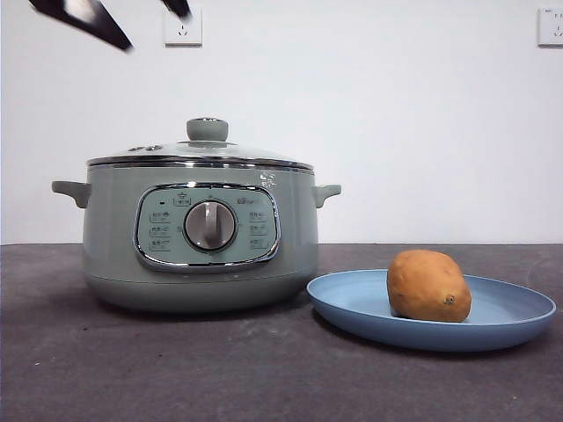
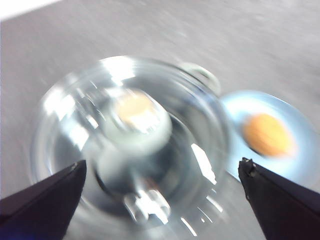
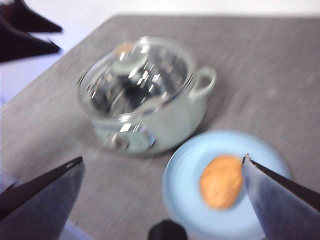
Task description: Take the potato out from the steamer,put the potato on the plate,close the lid
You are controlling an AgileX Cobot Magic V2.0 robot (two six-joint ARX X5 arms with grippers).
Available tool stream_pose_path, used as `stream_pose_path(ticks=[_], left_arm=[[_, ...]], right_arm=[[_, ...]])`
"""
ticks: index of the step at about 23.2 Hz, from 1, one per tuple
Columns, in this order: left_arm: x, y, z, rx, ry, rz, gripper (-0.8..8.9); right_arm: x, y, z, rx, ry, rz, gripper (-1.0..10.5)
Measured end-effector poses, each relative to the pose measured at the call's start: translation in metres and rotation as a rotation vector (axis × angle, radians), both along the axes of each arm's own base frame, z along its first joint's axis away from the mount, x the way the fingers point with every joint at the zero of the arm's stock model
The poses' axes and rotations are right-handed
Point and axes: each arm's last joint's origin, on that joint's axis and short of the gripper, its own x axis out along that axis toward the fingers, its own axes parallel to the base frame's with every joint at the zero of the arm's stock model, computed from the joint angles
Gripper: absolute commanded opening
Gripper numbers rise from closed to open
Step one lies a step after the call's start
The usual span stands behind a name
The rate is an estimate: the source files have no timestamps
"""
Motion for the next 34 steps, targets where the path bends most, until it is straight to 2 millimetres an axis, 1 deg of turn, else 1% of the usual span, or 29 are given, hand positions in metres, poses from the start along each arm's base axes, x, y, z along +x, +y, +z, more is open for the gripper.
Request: stream_pose_path(ticks=[2,3,4,5,6,7,8,9,13,34], left_arm=[[-0.03,0.01,0.01,-0.026,0.051,-0.046,5.28],[-0.044,0.015,0.013,-0.037,0.078,-0.064,4.92],[-0.058,0.02,0.016,-0.045,0.107,-0.081,4.0],[-0.067,0.023,0.017,-0.049,0.129,-0.091,2.75],[-0.075,0.026,0.018,-0.048,0.148,-0.096,1.24],[-0.081,0.028,0.018,-0.045,0.163,-0.098,-0.24],[-0.083,0.029,0.018,-0.042,0.174,-0.097,-0.05],[-0.084,0.029,0.017,-0.04,0.18,-0.097,-0.08],[-0.085,0.03,0.015,-0.029,0.212,-0.095,-0.08],[-0.084,0.03,0.015,-0.031,0.21,-0.093,-0.04]], right_arm=[[-0.001,0.002,-0.007,0.002,0.103,0.067,5.9],[-0.001,0.003,-0.011,0.005,0.153,0.101,5.9],[-0.001,0.004,-0.014,0.011,0.197,0.133,5.6],[-0.001,0.006,-0.016,0.02,0.236,0.163,4.7],[0.0,0.007,-0.018,0.029,0.268,0.192,3.3],[0.0,0.008,-0.019,0.037,0.294,0.215,1.6],[0.001,0.009,-0.02,0.039,0.309,0.226,0.3],[0.001,0.009,-0.021,0.04,0.318,0.231,-0.2],[0.001,0.009,-0.021,0.039,0.329,0.233,-0.1],[0.001,0.009,-0.021,0.036,0.329,0.229,0.0]])
